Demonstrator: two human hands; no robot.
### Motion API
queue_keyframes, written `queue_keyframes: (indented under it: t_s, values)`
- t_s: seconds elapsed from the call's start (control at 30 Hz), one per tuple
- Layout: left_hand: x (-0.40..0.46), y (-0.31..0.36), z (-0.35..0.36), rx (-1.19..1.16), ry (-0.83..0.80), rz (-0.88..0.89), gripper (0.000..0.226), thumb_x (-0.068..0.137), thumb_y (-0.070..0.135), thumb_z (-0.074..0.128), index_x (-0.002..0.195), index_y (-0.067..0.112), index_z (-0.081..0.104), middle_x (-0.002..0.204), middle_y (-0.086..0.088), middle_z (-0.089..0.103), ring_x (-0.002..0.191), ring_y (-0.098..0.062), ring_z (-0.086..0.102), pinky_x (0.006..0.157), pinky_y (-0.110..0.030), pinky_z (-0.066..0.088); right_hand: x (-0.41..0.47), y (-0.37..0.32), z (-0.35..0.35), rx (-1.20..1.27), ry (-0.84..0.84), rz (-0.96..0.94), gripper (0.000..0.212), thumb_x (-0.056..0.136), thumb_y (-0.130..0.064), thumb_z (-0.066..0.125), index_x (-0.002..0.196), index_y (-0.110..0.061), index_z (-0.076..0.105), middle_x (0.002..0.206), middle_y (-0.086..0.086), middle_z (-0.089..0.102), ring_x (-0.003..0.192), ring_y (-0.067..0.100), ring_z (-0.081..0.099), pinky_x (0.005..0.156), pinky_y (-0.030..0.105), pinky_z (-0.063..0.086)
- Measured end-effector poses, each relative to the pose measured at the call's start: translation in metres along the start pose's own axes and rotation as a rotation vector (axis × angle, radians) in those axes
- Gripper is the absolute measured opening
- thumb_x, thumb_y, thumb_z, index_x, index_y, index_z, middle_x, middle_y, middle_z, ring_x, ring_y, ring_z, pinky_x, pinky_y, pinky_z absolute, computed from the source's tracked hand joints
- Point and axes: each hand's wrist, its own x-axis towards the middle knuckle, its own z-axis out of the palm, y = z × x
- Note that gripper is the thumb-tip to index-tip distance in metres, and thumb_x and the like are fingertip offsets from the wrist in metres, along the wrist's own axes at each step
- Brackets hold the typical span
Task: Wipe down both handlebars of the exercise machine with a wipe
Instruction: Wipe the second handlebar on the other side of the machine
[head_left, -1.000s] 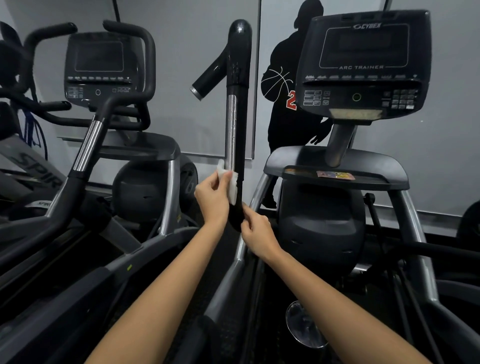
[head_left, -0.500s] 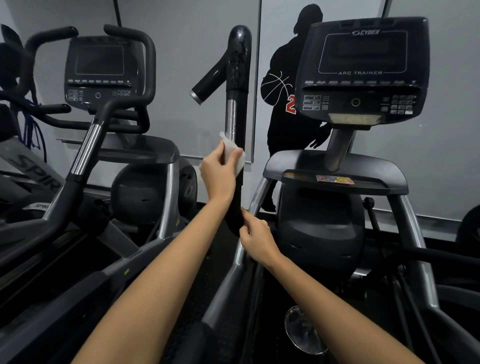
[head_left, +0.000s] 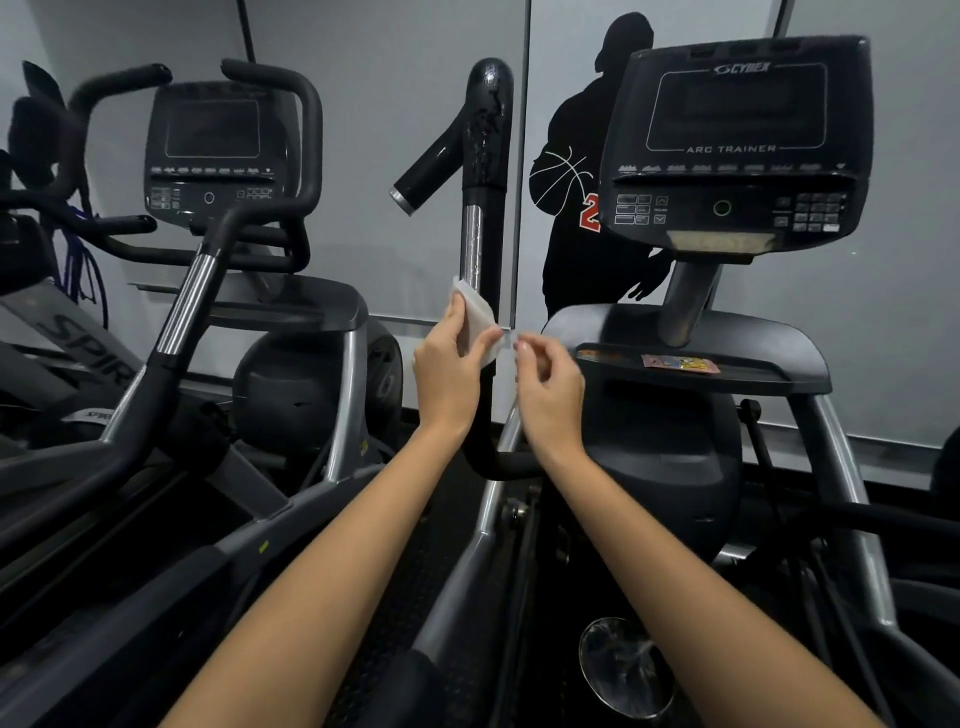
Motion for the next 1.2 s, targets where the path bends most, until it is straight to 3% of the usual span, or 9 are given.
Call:
queue_keyframes:
  t_s: [0.23,0.33,0.43,0.63,0.77,0.87,0.97,1.07,1.2]
  values:
    - [-0.004,-0.010,-0.004,0.059,-0.066,0.050,0.061,0.086,0.009,0.062,0.141,0.009,0.036,0.136,-0.011,0.051,0.123,-0.019,0.051,0.103,-0.030,0.041,0.036,-0.032,0.017,-0.154,-0.147,-0.057,0.010,0.082,-0.023,0.069,0.084,-0.016,0.063,0.074,-0.008,0.060,0.071,0.007,0.059,0.069,0.023,0.054]
    - [-0.021,-0.019,-0.008,-0.057,-0.138,-0.013,0.076,0.085,0.020,0.065,0.146,0.013,0.021,0.144,-0.009,0.041,0.123,-0.008,0.045,0.104,-0.027,0.039,0.045,-0.032,0.021,-0.211,-0.150,-0.049,0.005,0.083,-0.016,0.065,0.080,-0.016,0.062,0.073,-0.005,0.061,0.072,0.012,0.059,0.073,0.034,0.055]
    - [-0.052,-0.039,-0.007,-0.190,-0.137,-0.217,0.093,0.077,0.034,0.072,0.148,0.019,0.013,0.151,-0.006,0.029,0.131,-0.006,0.032,0.110,-0.034,0.032,0.047,-0.036,0.021,-0.266,-0.097,-0.106,0.002,0.086,-0.013,0.060,0.084,-0.012,0.061,0.077,-0.002,0.059,0.070,0.009,0.053,0.066,0.022,0.048]
    - [-0.075,-0.052,-0.006,-0.283,-0.183,-0.321,0.063,0.081,0.018,0.071,0.137,0.011,0.042,0.122,0.008,0.057,0.113,0.000,0.054,0.095,-0.013,0.042,0.034,-0.029,0.026,-0.314,0.038,-0.309,0.010,0.087,-0.002,0.055,0.082,-0.009,0.053,0.077,-0.002,0.049,0.065,0.004,0.042,0.058,0.013,0.037]
    - [-0.071,-0.054,-0.009,-0.227,-0.180,-0.276,0.050,0.083,0.013,0.068,0.130,0.009,0.051,0.114,0.007,0.063,0.103,0.004,0.058,0.094,-0.018,0.047,0.014,-0.015,0.032,-0.311,0.014,-0.340,0.023,0.092,-0.001,0.049,0.110,-0.001,0.062,0.104,0.008,0.056,0.094,0.010,0.051,0.083,0.012,0.042]
    - [-0.070,-0.058,-0.010,-0.180,-0.211,-0.253,0.052,0.083,0.004,0.065,0.132,0.008,0.049,0.117,-0.001,0.063,0.106,-0.003,0.060,0.094,-0.023,0.048,-0.014,0.007,0.036,-0.292,-0.084,-0.249,0.044,0.096,-0.003,0.042,0.139,-0.010,0.041,0.145,0.008,0.037,0.134,0.015,0.031,0.111,0.024,0.026]
    - [-0.068,-0.060,-0.011,-0.147,-0.244,-0.240,0.052,0.084,0.003,0.064,0.133,0.010,0.049,0.110,-0.001,0.066,0.098,0.000,0.062,0.087,-0.018,0.051,-0.040,0.018,0.039,-0.181,-0.157,-0.121,0.048,0.101,-0.013,0.031,0.148,-0.015,0.019,0.154,0.000,0.022,0.139,0.003,0.018,0.116,0.023,0.019]
    - [-0.068,-0.058,-0.013,-0.160,-0.265,-0.222,0.052,0.085,0.001,0.061,0.133,0.017,0.047,0.106,0.008,0.065,0.098,0.007,0.061,0.087,-0.014,0.049,-0.030,0.015,0.043,-0.112,-0.116,-0.032,0.047,0.101,-0.018,0.028,0.147,-0.015,0.022,0.116,0.006,0.056,0.106,0.011,0.053,0.089,0.020,0.045]
    - [-0.069,-0.053,-0.013,-0.167,-0.261,-0.236,0.051,0.087,0.000,0.058,0.127,0.027,0.042,0.100,0.022,0.058,0.093,0.020,0.055,0.084,-0.005,0.044,-0.015,0.016,0.041,-0.095,-0.107,0.044,0.032,0.101,-0.019,0.028,0.119,-0.003,0.049,0.072,-0.001,0.051,0.066,0.011,0.051,0.061,0.028,0.043]
